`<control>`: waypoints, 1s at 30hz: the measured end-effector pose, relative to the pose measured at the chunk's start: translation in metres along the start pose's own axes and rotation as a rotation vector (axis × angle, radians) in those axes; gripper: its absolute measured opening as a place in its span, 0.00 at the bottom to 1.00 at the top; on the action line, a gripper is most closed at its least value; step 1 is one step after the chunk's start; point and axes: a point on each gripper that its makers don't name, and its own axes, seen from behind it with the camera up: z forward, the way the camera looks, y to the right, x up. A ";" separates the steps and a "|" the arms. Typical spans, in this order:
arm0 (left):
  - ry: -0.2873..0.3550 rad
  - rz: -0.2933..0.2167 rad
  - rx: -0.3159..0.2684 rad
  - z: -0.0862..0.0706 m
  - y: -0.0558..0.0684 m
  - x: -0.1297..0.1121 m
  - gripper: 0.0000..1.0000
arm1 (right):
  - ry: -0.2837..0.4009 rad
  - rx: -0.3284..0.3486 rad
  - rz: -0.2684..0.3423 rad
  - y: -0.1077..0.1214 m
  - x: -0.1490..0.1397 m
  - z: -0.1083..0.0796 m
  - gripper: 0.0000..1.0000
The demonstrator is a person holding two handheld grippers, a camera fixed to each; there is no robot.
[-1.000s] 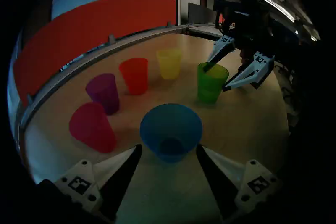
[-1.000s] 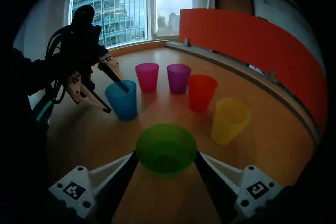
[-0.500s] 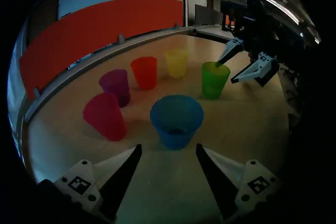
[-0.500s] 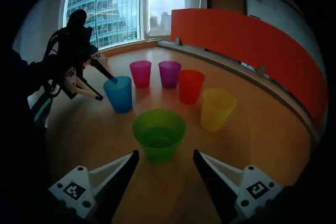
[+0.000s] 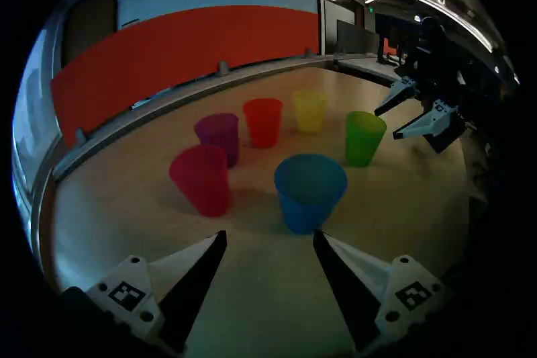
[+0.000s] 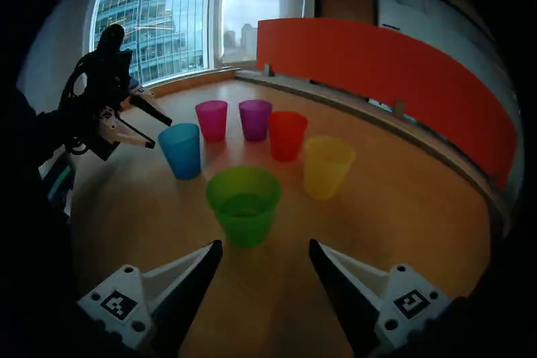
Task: Pour water
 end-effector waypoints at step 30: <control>0.239 -0.125 0.299 -0.047 -0.076 0.039 0.96 | 0.205 -0.296 0.141 0.060 0.045 -0.028 1.00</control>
